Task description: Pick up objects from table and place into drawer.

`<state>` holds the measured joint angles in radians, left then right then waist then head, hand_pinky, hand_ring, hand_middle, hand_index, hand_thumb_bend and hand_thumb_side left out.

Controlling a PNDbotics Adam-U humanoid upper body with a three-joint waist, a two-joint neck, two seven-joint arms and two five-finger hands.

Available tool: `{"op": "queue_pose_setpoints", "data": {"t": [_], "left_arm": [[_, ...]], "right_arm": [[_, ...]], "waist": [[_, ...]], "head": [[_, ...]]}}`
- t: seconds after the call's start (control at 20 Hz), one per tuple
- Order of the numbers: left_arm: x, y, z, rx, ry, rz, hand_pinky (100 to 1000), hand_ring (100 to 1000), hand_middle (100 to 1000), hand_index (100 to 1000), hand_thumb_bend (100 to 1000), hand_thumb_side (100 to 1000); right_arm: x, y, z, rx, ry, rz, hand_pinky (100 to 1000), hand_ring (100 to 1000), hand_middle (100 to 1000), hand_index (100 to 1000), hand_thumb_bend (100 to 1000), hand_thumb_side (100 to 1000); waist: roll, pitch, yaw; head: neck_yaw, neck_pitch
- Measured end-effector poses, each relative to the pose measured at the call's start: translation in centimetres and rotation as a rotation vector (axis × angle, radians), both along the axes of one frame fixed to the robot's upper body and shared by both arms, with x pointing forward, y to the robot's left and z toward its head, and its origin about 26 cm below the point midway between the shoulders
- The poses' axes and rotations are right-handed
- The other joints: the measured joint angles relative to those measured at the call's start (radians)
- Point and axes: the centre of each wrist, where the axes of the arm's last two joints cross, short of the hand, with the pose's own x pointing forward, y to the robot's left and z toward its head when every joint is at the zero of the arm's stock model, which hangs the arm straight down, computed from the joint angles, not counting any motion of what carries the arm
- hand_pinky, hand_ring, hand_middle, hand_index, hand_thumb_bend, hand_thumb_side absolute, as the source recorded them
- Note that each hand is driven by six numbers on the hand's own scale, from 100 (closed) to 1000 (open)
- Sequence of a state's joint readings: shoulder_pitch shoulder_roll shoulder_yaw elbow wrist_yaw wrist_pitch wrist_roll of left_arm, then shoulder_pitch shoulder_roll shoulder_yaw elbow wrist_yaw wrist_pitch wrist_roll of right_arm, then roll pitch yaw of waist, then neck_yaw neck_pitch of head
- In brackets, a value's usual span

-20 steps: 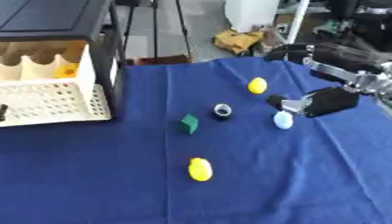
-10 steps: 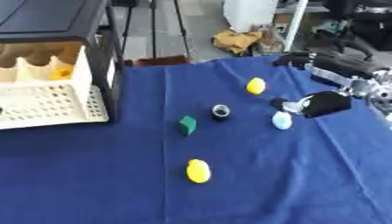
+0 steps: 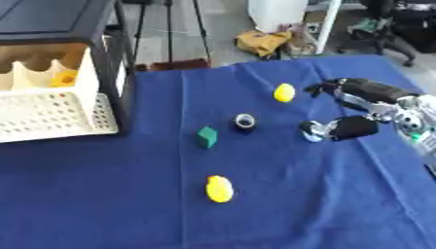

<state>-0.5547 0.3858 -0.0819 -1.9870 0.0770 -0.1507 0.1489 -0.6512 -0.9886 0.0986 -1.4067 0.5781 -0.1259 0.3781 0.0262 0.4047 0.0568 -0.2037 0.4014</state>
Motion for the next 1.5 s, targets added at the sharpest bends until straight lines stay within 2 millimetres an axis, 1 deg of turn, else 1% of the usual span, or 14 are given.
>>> {"op": "queue_pose_setpoints", "data": {"t": [0.35, 0.4, 0.55, 0.8, 1.05, 1.25, 1.5], "left_arm": [[0.0, -0.2, -0.1, 0.005, 0.003, -0.01, 533, 745, 691, 944, 118, 1000], [0.0, -0.3, -0.1, 0.006, 0.004, -0.011, 532, 745, 690, 943, 117, 1000], [0.0, -0.4, -0.2, 0.006, 0.008, -0.015, 531, 744, 686, 940, 118, 1000], [0.0, -0.5, -0.2, 0.006, 0.012, -0.018, 525, 740, 680, 938, 117, 1000], [0.0, -0.5, -0.2, 0.007, 0.013, -0.019, 522, 739, 677, 936, 118, 1000], [0.0, -0.7, -0.3, 0.003, 0.016, -0.027, 522, 746, 675, 935, 119, 1000], [0.0, -0.8, -0.3, 0.006, 0.012, -0.027, 520, 747, 693, 934, 117, 1000]], "right_arm": [[0.3, -0.6, -0.7, -0.042, -0.032, -0.082, 707, 893, 810, 966, 391, 790], [0.4, -0.6, -0.8, -0.048, -0.031, -0.086, 703, 890, 803, 964, 405, 787], [0.5, -0.3, -1.1, -0.065, -0.023, -0.089, 684, 877, 787, 954, 393, 787], [0.7, -0.1, -1.6, -0.113, -0.019, -0.103, 682, 877, 782, 953, 400, 788], [1.0, 0.1, -2.3, -0.14, -0.011, -0.114, 671, 867, 751, 937, 372, 782], [1.2, -0.3, -2.9, -0.155, -0.028, -0.146, 663, 861, 743, 926, 353, 782], [1.3, -0.9, -3.6, -0.169, -0.044, -0.185, 660, 859, 740, 923, 326, 788]], "waist": [[0.003, 0.008, 0.004], [0.003, 0.009, 0.004], [0.003, 0.009, 0.004], [0.003, 0.014, 0.005], [0.003, 0.018, 0.008], [0.003, 0.024, 0.015], [0.003, 0.034, 0.02]], "head": [[-0.001, 0.0], [-0.001, 0.0], [-0.001, 0.0], [-0.002, 0.0], [-0.004, -0.001], [-0.01, -0.008], [-0.019, -0.017]]}}
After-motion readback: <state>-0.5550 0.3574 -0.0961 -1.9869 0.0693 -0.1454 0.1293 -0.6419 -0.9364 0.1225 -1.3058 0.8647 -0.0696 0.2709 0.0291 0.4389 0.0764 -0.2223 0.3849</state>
